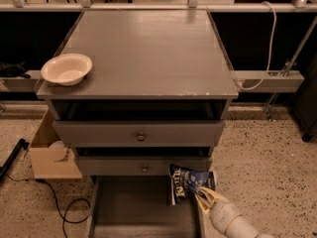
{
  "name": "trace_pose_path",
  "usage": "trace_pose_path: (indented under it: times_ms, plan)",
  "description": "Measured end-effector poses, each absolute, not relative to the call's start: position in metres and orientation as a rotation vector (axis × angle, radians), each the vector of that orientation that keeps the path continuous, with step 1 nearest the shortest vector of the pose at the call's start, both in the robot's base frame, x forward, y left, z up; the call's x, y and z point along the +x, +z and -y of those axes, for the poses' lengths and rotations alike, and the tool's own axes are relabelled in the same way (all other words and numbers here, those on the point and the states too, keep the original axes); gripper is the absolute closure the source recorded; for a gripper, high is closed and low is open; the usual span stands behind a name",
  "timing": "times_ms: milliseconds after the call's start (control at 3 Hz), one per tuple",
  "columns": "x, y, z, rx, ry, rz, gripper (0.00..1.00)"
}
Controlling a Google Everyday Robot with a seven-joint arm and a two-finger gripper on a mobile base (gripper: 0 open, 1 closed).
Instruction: Pick blue chip bag from bottom drawer and place on counter
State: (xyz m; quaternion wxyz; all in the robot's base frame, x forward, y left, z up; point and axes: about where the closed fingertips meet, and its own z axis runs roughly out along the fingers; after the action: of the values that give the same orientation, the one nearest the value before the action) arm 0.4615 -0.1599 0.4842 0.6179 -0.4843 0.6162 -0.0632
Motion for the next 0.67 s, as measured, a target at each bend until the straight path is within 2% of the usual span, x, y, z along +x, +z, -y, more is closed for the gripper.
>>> trace_pose_path:
  times_ms: [667]
  plan:
    - [0.468, 0.566, 0.172, -1.083, -0.247, -1.282, 1.0]
